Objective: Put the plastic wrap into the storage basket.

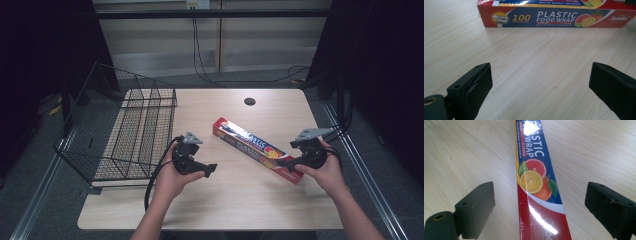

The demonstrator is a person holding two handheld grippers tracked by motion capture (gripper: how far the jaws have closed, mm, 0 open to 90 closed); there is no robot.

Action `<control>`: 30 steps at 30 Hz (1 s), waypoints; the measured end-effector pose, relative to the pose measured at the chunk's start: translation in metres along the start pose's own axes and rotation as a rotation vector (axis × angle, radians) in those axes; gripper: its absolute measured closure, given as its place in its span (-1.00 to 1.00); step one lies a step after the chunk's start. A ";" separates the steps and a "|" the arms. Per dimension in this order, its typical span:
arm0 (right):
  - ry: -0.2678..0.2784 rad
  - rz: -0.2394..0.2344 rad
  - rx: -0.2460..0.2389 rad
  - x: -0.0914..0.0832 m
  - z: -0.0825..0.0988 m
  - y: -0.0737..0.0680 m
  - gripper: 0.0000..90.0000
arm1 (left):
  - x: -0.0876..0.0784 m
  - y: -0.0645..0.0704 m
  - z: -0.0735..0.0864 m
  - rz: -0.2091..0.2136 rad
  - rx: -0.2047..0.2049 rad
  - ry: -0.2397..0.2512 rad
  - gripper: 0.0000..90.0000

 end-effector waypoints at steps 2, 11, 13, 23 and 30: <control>-0.001 -0.001 0.003 0.002 -0.003 0.000 -0.80 | 0.000 0.000 0.000 0.005 -0.002 -0.017 -0.89; -0.017 -0.025 -0.032 0.017 -0.022 -0.006 -0.79 | 0.004 0.002 0.004 0.011 0.004 -0.031 -0.90; -0.013 -0.020 -0.031 0.021 -0.028 -0.007 -0.79 | 0.006 0.001 0.004 0.013 0.002 -0.032 -0.90; -0.043 -0.030 -0.022 0.036 -0.037 -0.011 -0.77 | 0.009 0.004 0.001 0.008 0.015 -0.047 -0.90; -0.049 -0.028 -0.003 0.037 -0.032 -0.003 -0.76 | 0.016 0.005 0.000 0.000 0.024 -0.053 -0.90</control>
Point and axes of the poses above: each handheld gripper's, and its own axes: x roughly forward along the jaws, z roughly out of its underside, y roughly to its right, the point moved 3 cm from there along x, roughly forward along the jaws, and after that the axes turned 7 degrees about -y, right-handed, at the moved point
